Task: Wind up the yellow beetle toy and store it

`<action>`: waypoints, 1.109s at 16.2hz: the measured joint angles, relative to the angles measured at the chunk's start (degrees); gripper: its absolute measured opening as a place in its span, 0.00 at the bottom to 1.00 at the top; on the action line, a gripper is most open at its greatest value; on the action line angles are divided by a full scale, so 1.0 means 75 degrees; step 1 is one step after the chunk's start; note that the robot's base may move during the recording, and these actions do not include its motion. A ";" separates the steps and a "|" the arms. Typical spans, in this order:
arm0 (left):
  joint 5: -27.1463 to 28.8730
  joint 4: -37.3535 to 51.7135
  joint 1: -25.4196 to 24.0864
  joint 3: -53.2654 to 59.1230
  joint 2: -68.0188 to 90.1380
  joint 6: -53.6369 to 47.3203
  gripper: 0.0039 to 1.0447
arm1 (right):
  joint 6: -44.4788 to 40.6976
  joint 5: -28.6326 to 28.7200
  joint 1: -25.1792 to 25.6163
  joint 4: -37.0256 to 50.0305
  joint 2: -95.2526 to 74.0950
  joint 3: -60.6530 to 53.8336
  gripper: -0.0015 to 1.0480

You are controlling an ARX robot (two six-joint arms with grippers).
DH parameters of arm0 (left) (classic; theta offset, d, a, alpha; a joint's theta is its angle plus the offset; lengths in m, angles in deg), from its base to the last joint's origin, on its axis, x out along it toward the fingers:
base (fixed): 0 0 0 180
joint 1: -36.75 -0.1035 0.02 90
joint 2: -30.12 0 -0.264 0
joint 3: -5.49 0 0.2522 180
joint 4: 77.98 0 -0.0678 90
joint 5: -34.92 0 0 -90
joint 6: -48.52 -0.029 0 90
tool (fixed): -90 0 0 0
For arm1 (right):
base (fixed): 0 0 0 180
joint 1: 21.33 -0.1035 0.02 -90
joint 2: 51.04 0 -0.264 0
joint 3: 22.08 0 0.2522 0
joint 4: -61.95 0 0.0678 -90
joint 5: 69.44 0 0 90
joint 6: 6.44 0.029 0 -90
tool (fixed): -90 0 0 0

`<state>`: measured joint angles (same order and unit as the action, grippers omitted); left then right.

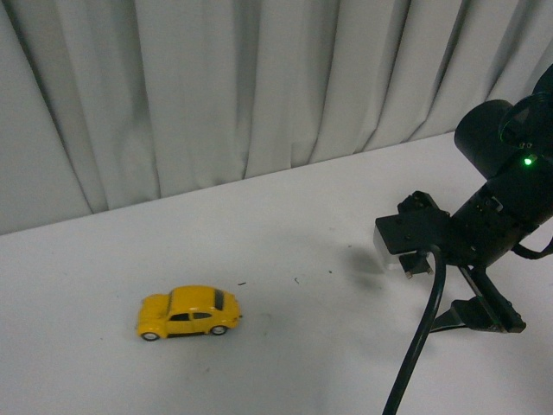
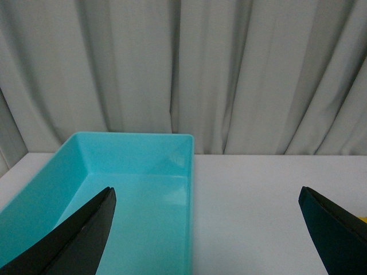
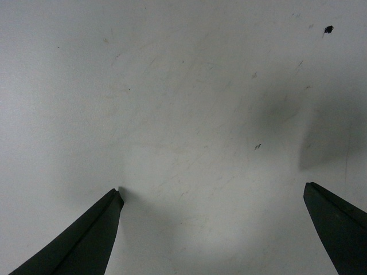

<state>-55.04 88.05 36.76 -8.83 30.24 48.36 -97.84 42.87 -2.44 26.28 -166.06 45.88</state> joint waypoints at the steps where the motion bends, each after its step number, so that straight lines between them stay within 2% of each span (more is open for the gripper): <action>1: 0.0000 0.0000 0.0000 0.0000 0.0000 0.0000 0.94 | 0.0020 -0.0003 -0.0029 0.0015 0.0003 0.0003 0.93; 6: 0.0003 0.0000 0.0000 0.0000 0.0000 0.0000 0.94 | 0.0274 0.0029 -0.0122 0.0323 0.0035 -0.0117 0.93; 8: 0.0000 0.0000 0.0000 0.0000 0.0000 0.0000 0.94 | 0.0679 0.0050 -0.0580 0.0740 0.0280 -0.0219 0.93; 10: 0.0003 0.0000 0.0000 0.0000 0.0000 0.0000 0.94 | 0.1428 0.0393 -0.0918 0.0565 0.1623 0.0385 0.93; 11: 0.0003 0.0000 0.0000 0.0000 0.0000 0.0000 0.94 | 0.1530 0.0364 -0.0970 0.0236 0.2302 0.0866 0.93; 18: 0.0000 0.0000 0.0000 0.0000 0.0000 0.0000 0.94 | 0.1687 0.0335 -0.1023 0.0388 0.2935 0.1256 0.93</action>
<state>-55.04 88.05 36.76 -8.83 30.24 48.36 -85.18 45.38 -10.11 29.18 -144.05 55.30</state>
